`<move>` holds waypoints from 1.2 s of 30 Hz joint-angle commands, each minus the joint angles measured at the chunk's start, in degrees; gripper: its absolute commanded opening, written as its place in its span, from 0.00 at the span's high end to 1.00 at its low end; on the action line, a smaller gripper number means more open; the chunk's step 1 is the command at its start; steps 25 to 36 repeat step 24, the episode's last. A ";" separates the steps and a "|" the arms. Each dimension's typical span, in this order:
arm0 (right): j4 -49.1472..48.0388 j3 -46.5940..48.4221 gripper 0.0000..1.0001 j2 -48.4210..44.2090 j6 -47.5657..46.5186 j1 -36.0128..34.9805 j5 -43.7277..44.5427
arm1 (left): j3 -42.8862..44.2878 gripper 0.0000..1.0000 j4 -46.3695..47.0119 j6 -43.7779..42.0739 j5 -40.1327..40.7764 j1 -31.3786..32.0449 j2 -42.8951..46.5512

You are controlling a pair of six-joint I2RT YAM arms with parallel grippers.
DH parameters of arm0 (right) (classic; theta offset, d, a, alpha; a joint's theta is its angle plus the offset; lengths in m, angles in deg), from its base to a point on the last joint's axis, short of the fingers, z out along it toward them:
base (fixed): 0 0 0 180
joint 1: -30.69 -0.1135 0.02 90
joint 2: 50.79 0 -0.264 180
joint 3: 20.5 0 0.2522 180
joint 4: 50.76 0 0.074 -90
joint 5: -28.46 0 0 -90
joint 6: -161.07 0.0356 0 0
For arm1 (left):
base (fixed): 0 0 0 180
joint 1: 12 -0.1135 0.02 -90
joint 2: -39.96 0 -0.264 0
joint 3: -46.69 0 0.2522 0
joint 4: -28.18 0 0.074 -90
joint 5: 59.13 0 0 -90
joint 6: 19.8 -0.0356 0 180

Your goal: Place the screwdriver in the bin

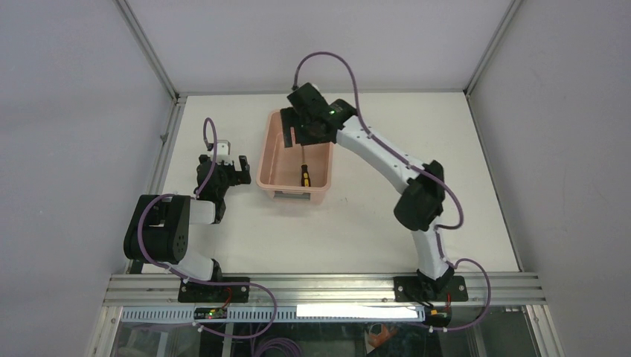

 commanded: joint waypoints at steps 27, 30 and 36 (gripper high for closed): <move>2.09 -25.05 0.01 -46.40 -12.88 32.68 14.12 | 0.10 0.01 1.53 0.91 -0.28 0.46 1.59; 2.09 -25.05 0.01 -46.40 -12.88 32.68 14.12 | 0.10 0.01 1.53 0.91 -0.28 0.46 1.59; 2.09 -25.05 0.01 -46.40 -12.88 32.68 14.12 | 0.10 0.01 1.53 0.91 -0.28 0.46 1.59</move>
